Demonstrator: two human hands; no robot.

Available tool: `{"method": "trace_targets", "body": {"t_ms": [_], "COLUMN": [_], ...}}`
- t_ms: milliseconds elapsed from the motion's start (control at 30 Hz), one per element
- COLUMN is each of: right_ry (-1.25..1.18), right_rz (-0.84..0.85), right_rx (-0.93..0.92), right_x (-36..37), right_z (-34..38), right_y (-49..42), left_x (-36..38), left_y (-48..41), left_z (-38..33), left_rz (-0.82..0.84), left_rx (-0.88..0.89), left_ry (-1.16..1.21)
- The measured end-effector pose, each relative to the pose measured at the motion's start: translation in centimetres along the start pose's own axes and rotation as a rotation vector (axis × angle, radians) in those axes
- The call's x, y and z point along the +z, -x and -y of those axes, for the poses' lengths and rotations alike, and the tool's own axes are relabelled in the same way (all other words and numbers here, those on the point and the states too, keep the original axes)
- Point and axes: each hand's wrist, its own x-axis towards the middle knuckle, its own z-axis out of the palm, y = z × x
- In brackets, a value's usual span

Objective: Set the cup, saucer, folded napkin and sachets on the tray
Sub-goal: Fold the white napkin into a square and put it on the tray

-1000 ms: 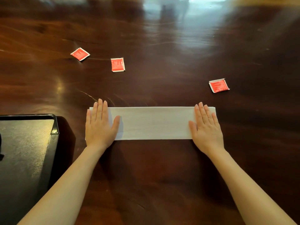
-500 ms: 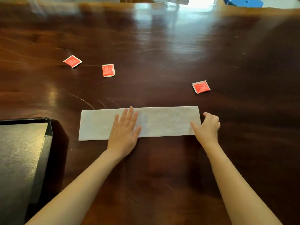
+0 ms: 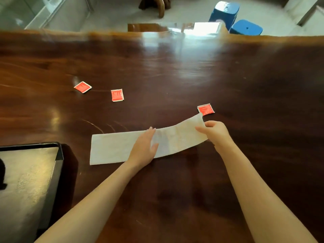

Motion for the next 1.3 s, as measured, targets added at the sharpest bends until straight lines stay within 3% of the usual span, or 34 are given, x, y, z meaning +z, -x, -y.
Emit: {"method": "trace_targets", "body": {"t_ms": [167,267,400,567,733,967,1167,1300], "right_ry": [0.065,0.109,0.173,0.400,0.566,0.484,0.389,0.366], "right_rz": [0.093,0.148,0.157,0.082,0.108,0.086,0.030,-0.087], "right_rx": [-0.318,-0.437,-0.577,-0.722,-0.723,-0.687,-0.744,-0.862], "right_x": [-2.1,-3.3,-5.4,-8.0,-10.4,-10.3,-7.7,-7.0], "right_z": [8.7,13.3,18.5,23.4,26.3,28.3,29.4,30.1], "right_y": [4.4,7.0,9.9,12.4,13.7,11.5,7.9,6.2], "left_x": [-7.7,-13.2,-19.6,-24.6,-27.0,-28.6,-29.6,-30.3], "left_y": [-3.4,-4.5,-3.7,-2.0,-1.2,-3.4,-7.5,-8.8], "left_z": [-8.0,-11.4,-14.7,-17.3,-19.1,-18.7,-17.8,-18.0], "left_rz": [0.054,0.157,0.112,0.048,-0.006,-0.131,-0.229,-0.315], "left_rx": [0.129,0.226,0.371,0.427,0.465,0.388,0.307,0.342], "left_ry": [0.529,0.665,0.622,0.657,0.615,0.513,0.409,0.379]}}
